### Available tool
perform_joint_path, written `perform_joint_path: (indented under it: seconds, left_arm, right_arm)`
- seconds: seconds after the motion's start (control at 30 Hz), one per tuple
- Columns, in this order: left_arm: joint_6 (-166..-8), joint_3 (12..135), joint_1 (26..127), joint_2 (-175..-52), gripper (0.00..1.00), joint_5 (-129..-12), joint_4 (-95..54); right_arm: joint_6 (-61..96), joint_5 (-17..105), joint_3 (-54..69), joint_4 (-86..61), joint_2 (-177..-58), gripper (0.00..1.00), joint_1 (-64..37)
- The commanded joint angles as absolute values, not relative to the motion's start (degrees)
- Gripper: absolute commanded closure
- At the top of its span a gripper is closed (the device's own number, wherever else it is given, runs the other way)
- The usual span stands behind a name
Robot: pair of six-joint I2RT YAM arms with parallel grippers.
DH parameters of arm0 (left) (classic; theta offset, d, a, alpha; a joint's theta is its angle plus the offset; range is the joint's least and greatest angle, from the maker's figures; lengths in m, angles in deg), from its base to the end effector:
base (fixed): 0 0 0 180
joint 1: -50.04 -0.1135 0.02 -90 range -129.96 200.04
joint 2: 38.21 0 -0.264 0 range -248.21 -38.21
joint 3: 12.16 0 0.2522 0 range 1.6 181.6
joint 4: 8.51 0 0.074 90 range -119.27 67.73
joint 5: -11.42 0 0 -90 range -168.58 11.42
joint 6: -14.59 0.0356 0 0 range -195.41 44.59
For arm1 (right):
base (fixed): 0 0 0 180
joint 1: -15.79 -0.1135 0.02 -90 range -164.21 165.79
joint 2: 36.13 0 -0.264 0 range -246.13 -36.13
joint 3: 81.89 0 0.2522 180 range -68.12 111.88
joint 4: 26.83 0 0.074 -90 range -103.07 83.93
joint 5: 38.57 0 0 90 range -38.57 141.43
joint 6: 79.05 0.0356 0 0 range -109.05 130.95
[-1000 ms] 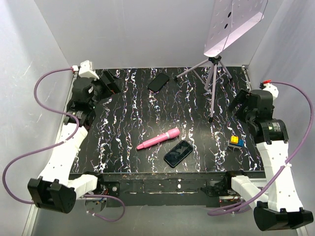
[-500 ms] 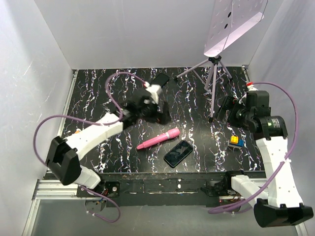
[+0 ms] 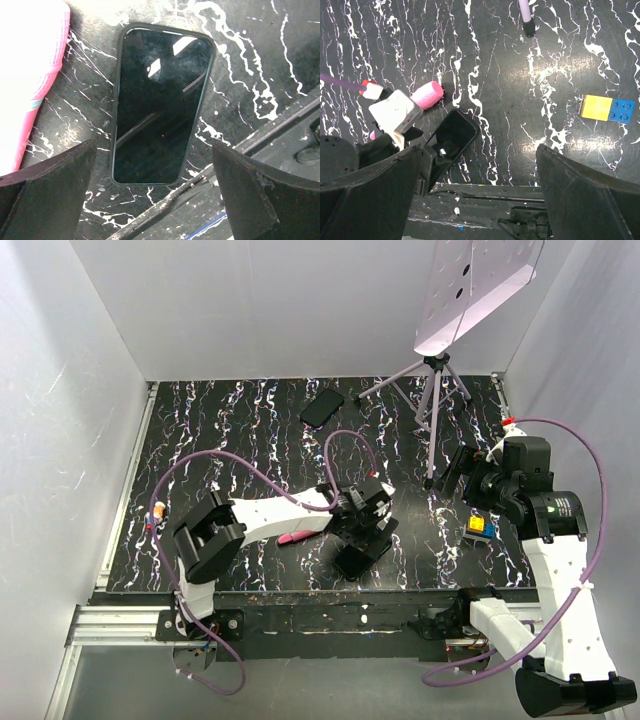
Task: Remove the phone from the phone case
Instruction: Pick up the phone at the center of the board.
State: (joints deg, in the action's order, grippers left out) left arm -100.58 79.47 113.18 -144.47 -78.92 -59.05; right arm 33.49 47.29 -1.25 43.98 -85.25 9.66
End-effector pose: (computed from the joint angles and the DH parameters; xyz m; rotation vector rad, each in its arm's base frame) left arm 0.1737 -0.3424 0.2038 0.9079 2.6445 -0.4228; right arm 0.1458 0.0182 0.3756 0.2864 2.2599 0.3470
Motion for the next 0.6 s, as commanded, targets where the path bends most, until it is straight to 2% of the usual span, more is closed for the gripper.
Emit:
perform_joint_path:
  seconds: [0.0,0.57]
  left_arm:
    - [-100.5,83.9,113.5,-146.0,0.00,-81.9,-61.9]
    - [-97.5,91.5,114.4,-157.7,0.01,-81.1,-64.5]
  right_arm:
    - [33.8,46.4,-1.8,43.1,-84.1,0.00,9.6]
    - [34.5,48.0,-3.9,43.0,-82.4,0.00,9.6]
